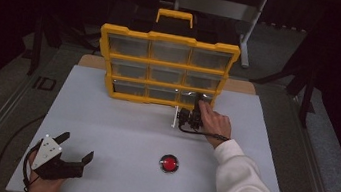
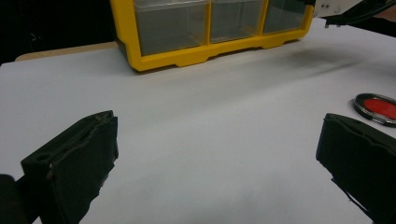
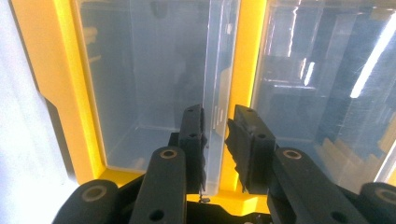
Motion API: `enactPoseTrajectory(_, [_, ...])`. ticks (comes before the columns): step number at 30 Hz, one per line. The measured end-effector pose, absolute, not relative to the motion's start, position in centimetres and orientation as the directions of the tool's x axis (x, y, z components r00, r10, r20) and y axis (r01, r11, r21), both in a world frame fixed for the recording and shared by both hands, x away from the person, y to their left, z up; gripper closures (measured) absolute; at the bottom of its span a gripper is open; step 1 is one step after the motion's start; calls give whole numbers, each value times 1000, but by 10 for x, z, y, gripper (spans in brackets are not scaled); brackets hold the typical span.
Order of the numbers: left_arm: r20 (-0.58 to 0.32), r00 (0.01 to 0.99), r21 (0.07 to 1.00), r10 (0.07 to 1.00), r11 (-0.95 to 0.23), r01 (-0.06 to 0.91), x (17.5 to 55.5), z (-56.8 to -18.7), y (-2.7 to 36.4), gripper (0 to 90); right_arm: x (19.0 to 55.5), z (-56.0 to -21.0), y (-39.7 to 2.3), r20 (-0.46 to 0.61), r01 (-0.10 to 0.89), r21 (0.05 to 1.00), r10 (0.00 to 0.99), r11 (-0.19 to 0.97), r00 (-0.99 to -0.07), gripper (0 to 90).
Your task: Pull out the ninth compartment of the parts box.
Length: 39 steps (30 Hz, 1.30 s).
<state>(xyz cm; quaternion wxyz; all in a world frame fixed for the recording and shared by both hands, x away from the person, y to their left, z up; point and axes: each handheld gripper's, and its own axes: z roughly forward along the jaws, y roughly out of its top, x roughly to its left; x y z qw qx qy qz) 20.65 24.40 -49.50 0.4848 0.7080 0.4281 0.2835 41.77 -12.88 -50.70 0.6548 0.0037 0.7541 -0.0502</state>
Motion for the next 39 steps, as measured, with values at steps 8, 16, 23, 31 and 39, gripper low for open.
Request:
enactPoseTrajectory(8, [-14, 473, 929, 881, -163, 331, 206, -495, 244, 0, 417, -509, -127, -987, 68, -77, -67, 995, -145, 777])
enactPoseTrajectory(16, [-14, 473, 929, 881, -163, 331, 206, -495, 244, 0, 417, -509, -126, -987, 67, -79, -68, 995, -148, 774])
enactPoseTrajectory(23, [-14, 473, 930, 881, -163, 331, 207, -495, 243, 0, 421, -509, -129, -985, 86, -87, -72, 993, -160, 725])
enactPoseTrajectory(31, [-14, 473, 929, 881, -163, 331, 207, -495, 244, 0, 423, -509, -130, -985, 92, -84, -69, 992, -158, 747])
enactPoseTrajectory(39, [-15, 473, 929, 881, -163, 332, 207, -495, 244, 0, 424, -508, -129, -984, 94, -89, -73, 992, -162, 766])
